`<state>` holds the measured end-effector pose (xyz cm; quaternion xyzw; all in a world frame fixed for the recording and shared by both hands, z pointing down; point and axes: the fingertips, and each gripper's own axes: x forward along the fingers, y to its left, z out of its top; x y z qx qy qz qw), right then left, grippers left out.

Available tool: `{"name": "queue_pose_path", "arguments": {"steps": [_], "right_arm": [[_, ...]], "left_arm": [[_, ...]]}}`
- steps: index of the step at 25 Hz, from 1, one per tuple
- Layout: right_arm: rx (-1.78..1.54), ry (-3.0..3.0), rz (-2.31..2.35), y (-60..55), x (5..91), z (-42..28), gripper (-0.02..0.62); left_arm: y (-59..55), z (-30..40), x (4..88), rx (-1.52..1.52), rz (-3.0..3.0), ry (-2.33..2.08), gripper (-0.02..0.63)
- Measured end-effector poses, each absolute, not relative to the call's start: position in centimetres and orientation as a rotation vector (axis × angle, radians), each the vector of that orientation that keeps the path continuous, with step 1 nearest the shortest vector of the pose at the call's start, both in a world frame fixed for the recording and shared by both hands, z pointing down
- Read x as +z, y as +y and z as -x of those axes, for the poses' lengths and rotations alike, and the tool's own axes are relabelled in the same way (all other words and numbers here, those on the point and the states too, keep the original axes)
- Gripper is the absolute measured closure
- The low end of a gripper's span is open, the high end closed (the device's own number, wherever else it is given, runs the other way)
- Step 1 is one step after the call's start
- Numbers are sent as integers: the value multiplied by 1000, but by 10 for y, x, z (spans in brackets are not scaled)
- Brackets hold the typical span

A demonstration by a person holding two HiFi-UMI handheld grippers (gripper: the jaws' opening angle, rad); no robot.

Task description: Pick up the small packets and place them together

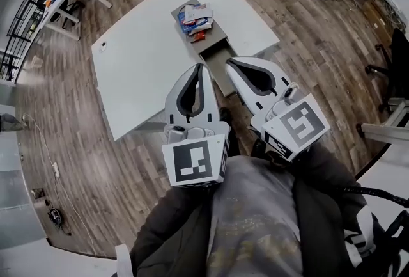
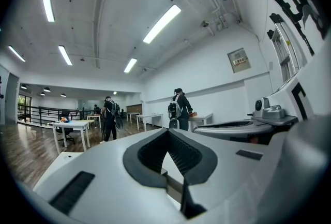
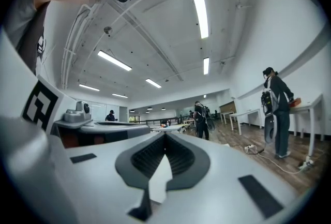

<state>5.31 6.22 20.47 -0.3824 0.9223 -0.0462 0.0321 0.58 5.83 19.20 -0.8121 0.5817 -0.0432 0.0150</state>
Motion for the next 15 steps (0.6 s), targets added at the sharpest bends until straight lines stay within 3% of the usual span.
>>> {"name": "queue_pose_path", "arguments": {"steps": [15], "right_arm": [[-69, 2845, 1189, 63, 206, -46, 591]], "left_arm": [[60, -17, 197, -133, 2582, 1755, 603]]}}
